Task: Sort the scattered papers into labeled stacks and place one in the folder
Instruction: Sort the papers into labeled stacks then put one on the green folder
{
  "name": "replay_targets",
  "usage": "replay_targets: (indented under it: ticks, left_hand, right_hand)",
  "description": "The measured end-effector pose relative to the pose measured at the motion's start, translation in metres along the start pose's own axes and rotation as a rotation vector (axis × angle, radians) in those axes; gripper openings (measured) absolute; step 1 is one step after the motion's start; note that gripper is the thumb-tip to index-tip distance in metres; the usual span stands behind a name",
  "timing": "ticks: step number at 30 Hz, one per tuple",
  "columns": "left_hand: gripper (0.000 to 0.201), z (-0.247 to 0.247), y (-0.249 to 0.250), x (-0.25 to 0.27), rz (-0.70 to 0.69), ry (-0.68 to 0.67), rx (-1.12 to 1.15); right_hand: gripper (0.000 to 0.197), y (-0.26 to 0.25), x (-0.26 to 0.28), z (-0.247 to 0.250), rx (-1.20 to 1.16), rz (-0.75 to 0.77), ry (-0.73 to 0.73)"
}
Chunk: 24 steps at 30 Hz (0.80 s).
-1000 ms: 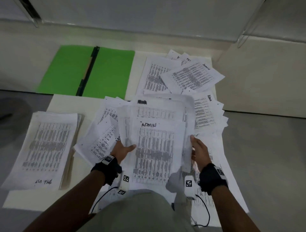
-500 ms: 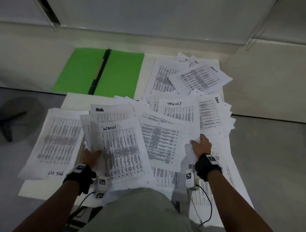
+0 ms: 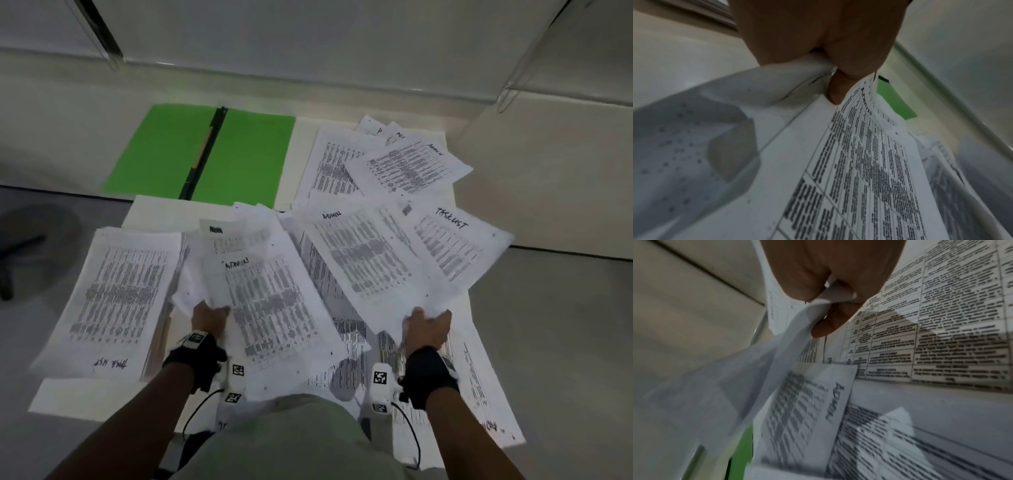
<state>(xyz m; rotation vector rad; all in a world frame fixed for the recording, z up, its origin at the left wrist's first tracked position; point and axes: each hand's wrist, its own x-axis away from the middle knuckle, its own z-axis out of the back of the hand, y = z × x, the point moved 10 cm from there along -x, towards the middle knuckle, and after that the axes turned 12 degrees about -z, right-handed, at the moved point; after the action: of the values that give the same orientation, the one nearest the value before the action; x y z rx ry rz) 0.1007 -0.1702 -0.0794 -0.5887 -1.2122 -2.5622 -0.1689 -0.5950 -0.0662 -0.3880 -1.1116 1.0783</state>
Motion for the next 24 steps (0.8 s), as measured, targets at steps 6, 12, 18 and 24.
replay_targets:
  ticks: [6, 12, 18, 24]
  left_hand:
    - [0.045, -0.047, 0.032, 0.016, -0.058, -0.113, 0.172]
    - [0.135, -0.078, 0.041, 0.031, -0.042, -0.221, 0.514]
    - [0.04, -0.068, 0.04, 0.016, -0.151, -0.126, 0.213]
    - [0.04, -0.065, 0.029, 0.005, -0.188, -0.254, 0.196]
  right_hand:
    - [0.026, 0.02, 0.034, -0.05, 0.228, 0.064, -0.23]
    - [0.023, 0.039, 0.058, -0.073, 0.425, 0.184, -0.48]
    - [0.014, 0.047, 0.063, -0.077, 0.625, 0.253, -0.741]
    - [0.014, 0.012, 0.053, -0.076, 0.626, 0.321, -0.732]
